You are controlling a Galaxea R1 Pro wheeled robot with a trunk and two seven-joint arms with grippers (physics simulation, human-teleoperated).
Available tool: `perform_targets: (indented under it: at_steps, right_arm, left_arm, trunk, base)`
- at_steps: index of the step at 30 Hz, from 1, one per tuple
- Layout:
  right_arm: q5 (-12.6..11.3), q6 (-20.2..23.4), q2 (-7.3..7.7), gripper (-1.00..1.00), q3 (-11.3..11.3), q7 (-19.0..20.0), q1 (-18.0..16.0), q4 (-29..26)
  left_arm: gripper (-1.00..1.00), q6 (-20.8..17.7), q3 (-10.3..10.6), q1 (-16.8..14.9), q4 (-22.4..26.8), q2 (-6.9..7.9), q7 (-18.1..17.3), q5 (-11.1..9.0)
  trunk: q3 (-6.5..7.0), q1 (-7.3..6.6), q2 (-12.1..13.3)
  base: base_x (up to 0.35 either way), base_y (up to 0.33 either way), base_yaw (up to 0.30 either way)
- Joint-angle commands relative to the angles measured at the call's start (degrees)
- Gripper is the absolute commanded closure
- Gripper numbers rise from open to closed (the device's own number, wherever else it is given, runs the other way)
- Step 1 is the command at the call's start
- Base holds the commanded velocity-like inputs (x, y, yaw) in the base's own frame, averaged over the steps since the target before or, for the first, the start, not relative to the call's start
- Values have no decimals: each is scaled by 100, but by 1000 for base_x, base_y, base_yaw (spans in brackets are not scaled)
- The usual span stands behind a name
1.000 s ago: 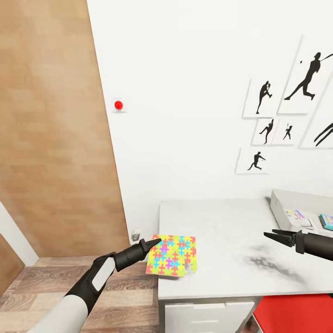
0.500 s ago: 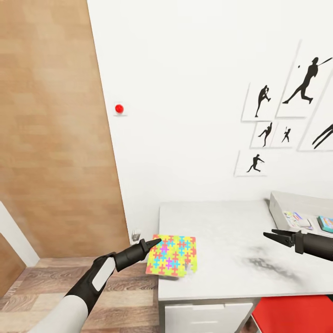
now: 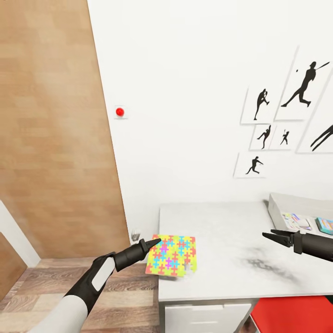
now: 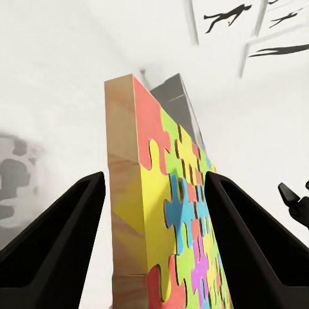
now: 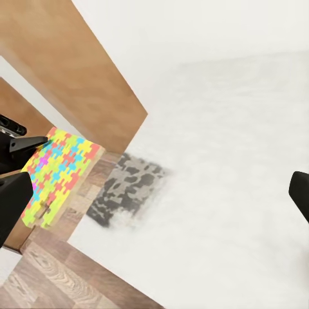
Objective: Put all the toys in the child's room - the three board games (two on the bed and one on the table), the two jigsaw puzzles on the table, and the tennis ball on the table - inside the toy box on the table in the child's room.
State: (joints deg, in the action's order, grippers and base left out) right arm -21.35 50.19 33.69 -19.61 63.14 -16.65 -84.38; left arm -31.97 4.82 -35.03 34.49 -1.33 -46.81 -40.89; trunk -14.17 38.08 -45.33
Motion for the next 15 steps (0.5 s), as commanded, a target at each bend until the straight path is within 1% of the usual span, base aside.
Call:
perform_targets:
  at_steps: [1,7,10,11,14,15]
  right_arm:
    - [-10,28,0,-100,-1,8,-5,1]
    - [21,23,-7,-100,7,-11,-5,8]
    - [145,22,-69,-100,35,-27,-5,11]
    - [145,22,-69,-100,35,-27,-5,11]
    - [299,20,-155,-100,49,-28,-8,8]
    - [299,20,-155,-100,49,-28,-8,8]
  left_arm:
    - [100,-39,10,-4,1,3,4,-42]
    - [100,-32,10,0,4,11,-17,-42]
    - [100,-30,10,2,5,10,-23,-42]
    - [100,-30,10,2,5,10,-23,-42]
    - [100,-29,10,3,5,12,-22,-42]
    - [100,-29,10,3,5,12,-22,-42]
  trunk:
    - [10,-22,36]
    - [118,-153,276]
    - [172,-219,397]
    - [190,-241,437]
    - [244,-307,557]
    - [262,-329,597]
  base:
    - [0,0,0]
    - [0,0,0]
    - [0,0,0]
    - [0,0,0]
    - [0,0,0]
    - [0,0,0]
